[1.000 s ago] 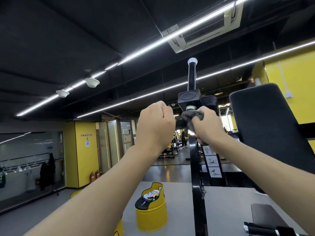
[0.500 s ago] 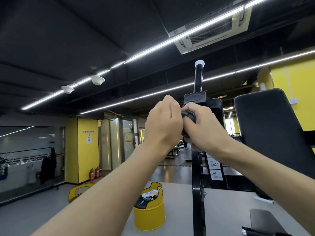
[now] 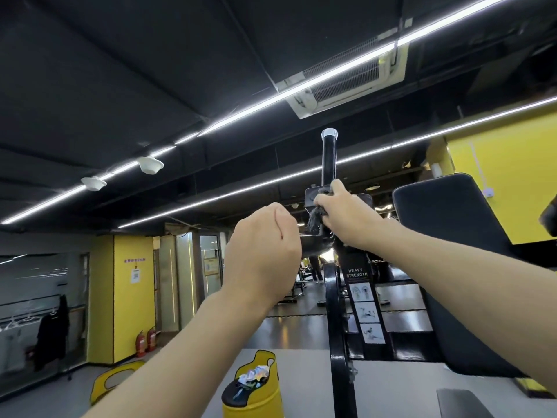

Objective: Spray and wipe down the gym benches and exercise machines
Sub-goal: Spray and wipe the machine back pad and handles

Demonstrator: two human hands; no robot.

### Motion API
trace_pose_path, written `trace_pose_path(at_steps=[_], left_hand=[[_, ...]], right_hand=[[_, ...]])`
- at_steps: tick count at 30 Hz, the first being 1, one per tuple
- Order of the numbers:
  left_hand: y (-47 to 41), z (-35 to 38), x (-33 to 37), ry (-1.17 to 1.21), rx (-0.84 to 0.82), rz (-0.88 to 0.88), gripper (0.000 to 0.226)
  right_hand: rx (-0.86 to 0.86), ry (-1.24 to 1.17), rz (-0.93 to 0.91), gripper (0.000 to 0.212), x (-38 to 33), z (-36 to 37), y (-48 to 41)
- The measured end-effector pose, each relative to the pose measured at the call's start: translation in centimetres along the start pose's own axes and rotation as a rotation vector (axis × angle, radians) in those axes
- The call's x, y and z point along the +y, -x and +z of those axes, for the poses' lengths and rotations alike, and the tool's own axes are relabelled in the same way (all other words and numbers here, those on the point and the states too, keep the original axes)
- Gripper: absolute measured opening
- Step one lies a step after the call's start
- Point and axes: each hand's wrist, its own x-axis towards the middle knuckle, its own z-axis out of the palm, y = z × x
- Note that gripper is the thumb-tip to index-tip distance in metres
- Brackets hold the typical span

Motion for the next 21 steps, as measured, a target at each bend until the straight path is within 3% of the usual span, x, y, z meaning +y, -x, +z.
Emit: trace_pose_path(at_steps=[3, 8, 12, 15, 18, 21], left_hand=[[0.0, 0.0, 0.1, 0.002, -0.011, 0.024, 0.048], [-0.1, 0.1, -0.1, -0.019, -0.009, 0.03, 0.047], [0.1, 0.0, 0.1, -0.017, -0.012, 0.022, 0.047], [0.2, 0.0, 0.2, -0.018, -0.014, 0.013, 0.047], [0.2, 0.1, 0.2, -0.008, -0.004, 0.005, 0.045], [0.2, 0.1, 0.2, 0.004, -0.005, 0.032, 0.044]], right_hand=[[-0.083, 0.243, -0.077, 0.044, -0.5, 0.8, -0.5], [-0.083, 0.329, -0.067, 0.034, -2.1, 0.9, -1.4], [-0.266, 0.124, 0.042, 0.006, -2.8, -0.2, -2.4], [-0.473, -0.042, 0.141, 0.018, -2.2, -1.0, -2.6], [-0.641, -0.431, 0.233, 0.024, -0.9, -2.4, -2.1], [-0.604, -0.595, 0.206, 0.021, -0.2, -3.0, -2.0]])
